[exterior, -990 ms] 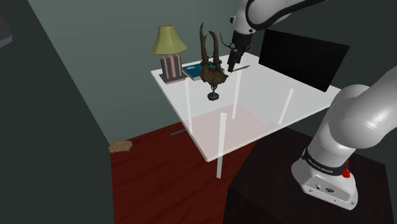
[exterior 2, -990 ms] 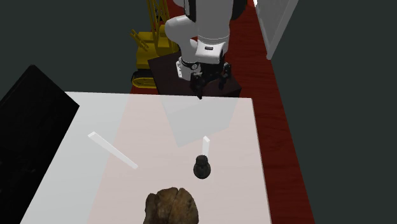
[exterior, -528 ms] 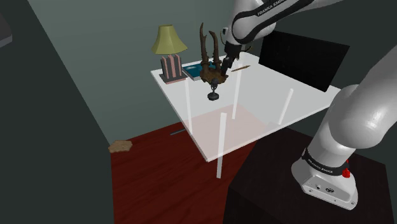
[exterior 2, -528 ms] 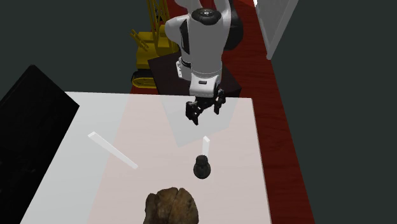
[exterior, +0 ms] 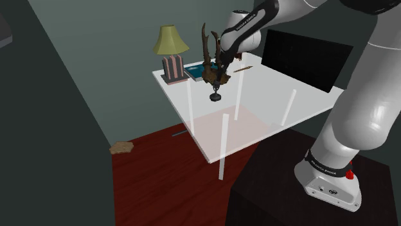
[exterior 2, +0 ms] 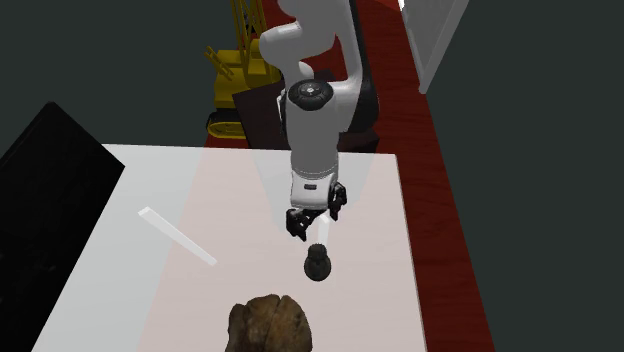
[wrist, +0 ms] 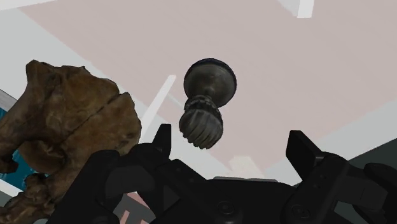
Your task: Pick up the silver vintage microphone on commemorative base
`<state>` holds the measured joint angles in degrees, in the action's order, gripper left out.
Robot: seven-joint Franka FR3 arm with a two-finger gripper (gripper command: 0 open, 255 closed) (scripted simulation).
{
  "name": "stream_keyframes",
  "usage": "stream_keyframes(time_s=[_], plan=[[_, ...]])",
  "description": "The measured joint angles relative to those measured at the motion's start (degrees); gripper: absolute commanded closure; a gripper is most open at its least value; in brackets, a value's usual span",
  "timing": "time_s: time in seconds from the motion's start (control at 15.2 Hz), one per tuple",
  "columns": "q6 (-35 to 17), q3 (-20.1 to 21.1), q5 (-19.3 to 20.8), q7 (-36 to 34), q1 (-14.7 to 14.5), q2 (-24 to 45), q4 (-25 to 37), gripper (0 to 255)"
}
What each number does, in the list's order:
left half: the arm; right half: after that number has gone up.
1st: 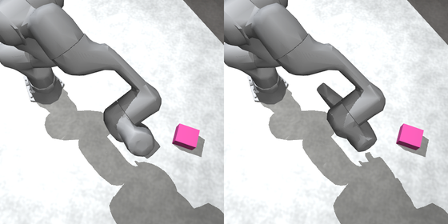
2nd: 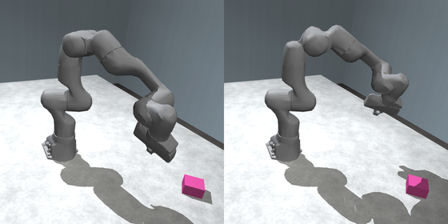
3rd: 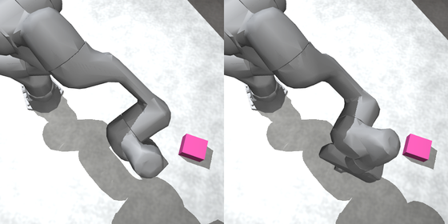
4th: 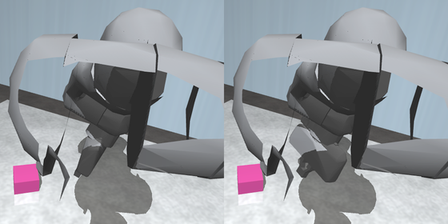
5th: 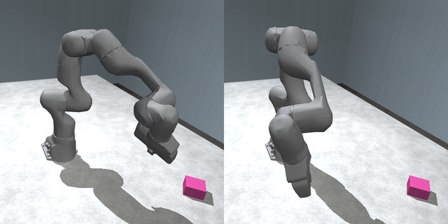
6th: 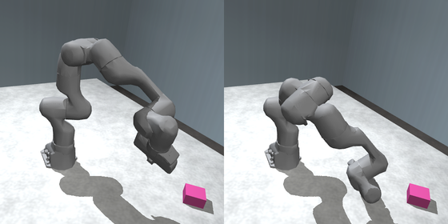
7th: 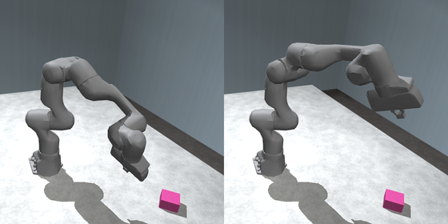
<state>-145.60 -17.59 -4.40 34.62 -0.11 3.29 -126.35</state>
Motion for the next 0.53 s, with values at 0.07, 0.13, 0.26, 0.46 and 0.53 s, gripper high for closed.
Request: stream_keyframes(time_s=[0.07,0.13,0.26,0.46,0.53], plan=[[-0.59,0.04,-1.74,1.89,0.35,2.56,2.07,0],[-1.32,0.06,-3.43,4.09,1.02,4.54,3.36,0],[-2.60,0.52,-5.50,6.25,1.67,7.59,5.20,0],[-4.49,1.06,-7.13,7.77,2.22,9.67,5.34,0],[-5.16,1.26,-7.48,7.91,2.23,10.31,5.30,0]])
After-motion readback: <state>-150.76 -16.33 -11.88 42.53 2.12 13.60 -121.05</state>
